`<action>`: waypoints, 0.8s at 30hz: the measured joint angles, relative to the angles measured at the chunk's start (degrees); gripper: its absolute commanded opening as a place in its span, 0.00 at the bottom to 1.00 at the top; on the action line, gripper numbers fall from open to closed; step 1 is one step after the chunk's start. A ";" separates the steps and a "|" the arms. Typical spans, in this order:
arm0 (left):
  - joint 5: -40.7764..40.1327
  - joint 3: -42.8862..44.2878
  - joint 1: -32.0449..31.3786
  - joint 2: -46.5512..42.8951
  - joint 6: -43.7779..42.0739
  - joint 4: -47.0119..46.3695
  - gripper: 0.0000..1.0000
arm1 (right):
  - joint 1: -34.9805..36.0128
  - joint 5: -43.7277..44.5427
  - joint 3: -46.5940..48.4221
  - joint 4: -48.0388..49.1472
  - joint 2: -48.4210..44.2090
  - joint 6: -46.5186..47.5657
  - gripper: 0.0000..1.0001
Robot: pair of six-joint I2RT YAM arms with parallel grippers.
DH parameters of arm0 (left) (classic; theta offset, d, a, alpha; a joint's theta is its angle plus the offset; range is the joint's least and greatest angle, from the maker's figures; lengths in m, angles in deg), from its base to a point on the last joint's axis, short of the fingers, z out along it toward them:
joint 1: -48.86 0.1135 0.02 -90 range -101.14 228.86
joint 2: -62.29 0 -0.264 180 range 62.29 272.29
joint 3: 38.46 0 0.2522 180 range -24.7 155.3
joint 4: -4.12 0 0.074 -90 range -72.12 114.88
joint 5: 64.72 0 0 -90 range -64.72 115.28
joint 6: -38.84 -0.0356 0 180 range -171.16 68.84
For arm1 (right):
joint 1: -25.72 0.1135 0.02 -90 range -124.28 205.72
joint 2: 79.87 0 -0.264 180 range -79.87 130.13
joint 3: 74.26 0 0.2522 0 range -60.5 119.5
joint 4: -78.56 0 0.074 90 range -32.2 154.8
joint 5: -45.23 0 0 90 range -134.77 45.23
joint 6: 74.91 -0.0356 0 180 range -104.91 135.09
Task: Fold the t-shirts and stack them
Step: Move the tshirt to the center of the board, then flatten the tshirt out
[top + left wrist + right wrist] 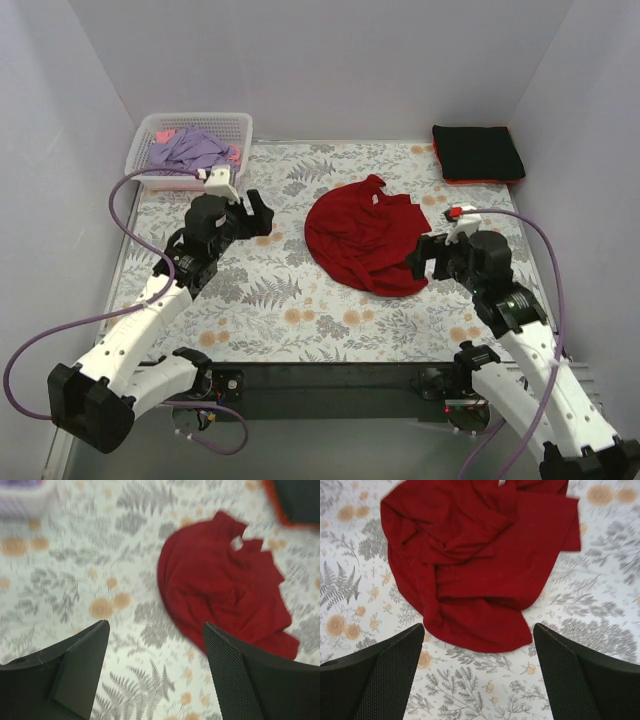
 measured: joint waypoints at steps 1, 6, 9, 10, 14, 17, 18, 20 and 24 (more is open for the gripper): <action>0.50 -2.91 0.00 -0.63 0.31 0.13 0.74 | 0.00 -0.66 0.33 0.24 3.65 -0.66 0.93; 2.34 -13.92 0.00 -1.42 1.51 0.13 0.74 | 0.00 -4.04 0.76 2.95 20.44 -3.91 0.81; 3.28 -15.10 0.00 -1.31 1.92 0.85 0.74 | 0.00 -5.77 0.90 6.10 27.80 -5.51 0.79; 3.50 -15.10 0.00 -1.36 2.05 0.48 0.74 | 0.00 -6.14 0.94 8.26 30.34 -6.25 0.79; 4.68 -15.10 0.00 -1.22 2.80 -0.17 0.74 | -0.02 -6.23 2.03 17.00 38.32 -10.47 0.71; 4.66 -15.08 0.00 -0.63 2.97 0.22 0.73 | -0.52 -5.88 4.87 27.50 48.11 -16.35 0.68; 4.63 -15.08 0.00 -0.63 2.95 0.31 0.73 | -0.90 -5.62 5.62 29.86 50.84 -17.92 0.68; 4.63 -15.08 0.00 -0.63 2.95 0.33 0.73 | -1.40 -5.22 6.91 33.22 54.60 -20.68 0.62; 4.66 -15.08 0.00 -0.61 2.93 0.44 0.73 | -2.16 -5.42 10.95 39.47 63.01 -24.90 0.56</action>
